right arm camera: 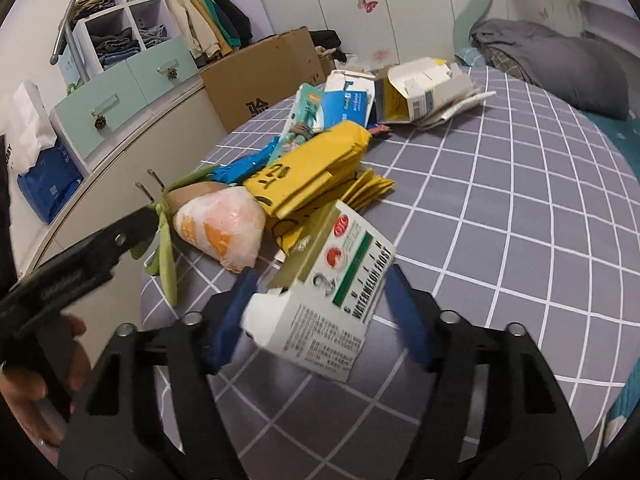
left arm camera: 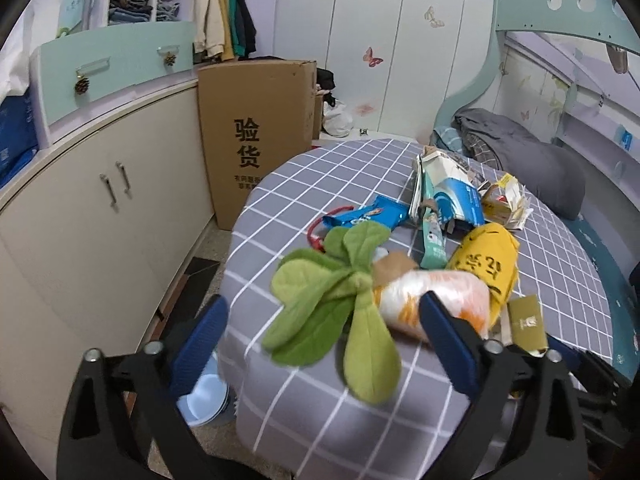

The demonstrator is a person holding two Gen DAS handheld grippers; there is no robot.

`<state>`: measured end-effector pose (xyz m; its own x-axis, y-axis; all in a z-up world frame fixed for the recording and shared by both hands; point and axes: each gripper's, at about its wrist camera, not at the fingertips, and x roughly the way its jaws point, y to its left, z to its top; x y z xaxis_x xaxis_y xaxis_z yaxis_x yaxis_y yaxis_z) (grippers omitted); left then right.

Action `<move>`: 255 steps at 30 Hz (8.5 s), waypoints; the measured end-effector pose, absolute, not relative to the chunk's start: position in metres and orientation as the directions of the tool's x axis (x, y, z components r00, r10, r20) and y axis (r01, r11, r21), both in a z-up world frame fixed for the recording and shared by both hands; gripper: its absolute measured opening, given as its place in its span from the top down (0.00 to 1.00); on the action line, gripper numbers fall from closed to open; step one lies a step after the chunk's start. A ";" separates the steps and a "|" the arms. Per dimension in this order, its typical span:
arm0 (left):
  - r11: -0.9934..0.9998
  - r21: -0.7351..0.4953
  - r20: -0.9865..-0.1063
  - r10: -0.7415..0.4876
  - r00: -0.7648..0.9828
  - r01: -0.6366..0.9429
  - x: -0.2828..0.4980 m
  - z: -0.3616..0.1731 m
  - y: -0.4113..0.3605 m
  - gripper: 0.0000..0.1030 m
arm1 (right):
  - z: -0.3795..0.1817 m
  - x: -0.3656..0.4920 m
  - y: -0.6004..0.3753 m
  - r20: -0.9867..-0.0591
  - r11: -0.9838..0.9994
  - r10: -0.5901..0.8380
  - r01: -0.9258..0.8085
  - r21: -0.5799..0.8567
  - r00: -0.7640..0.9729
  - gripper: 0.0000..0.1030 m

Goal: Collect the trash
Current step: 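Grasp the green leafy plush with the left tool while the right tool grasps the white box, then carry both items to the blue wastebasket and open both tools to drop them, then grasp the white orange-print bag with the left tool while the right tool grasps the yellow packet, then carry bag and packet over the wastebasket and open both tools, then grasp the teal toothpaste tube with the right tool while the left tool grasps the blue wrapper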

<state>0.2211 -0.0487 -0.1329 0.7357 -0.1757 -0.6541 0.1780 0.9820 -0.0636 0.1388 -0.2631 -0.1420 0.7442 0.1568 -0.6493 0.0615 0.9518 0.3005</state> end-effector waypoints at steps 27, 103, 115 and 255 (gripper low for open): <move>0.924 -0.234 -0.417 -0.377 0.827 0.303 0.172 -0.070 -0.010 0.94 | -0.100 0.091 -0.282 -0.522 0.942 0.067 0.118 0.313 0.850 0.67; 0.945 -0.268 -0.592 -0.008 0.806 -0.187 0.196 -0.121 0.202 0.23 | -0.091 0.206 -0.014 -0.516 0.906 0.422 -0.342 0.248 0.745 0.17; 0.951 -0.297 -0.603 -0.260 0.754 0.091 0.202 -0.096 0.025 0.15 | -0.071 0.151 -0.204 -0.478 0.959 0.105 0.038 0.281 0.872 0.11; 0.916 -0.282 -0.727 -0.011 0.686 -0.285 0.243 -0.179 0.241 0.19 | -0.129 0.241 0.005 -0.547 0.942 0.332 -0.303 0.145 0.769 0.09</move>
<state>0.2427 0.2415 -0.1793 0.6863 -0.0106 -0.7272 -0.2851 0.9159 -0.2824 0.2409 0.0055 -0.1293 0.7687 0.3317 -0.5468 -0.3033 0.9418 0.1450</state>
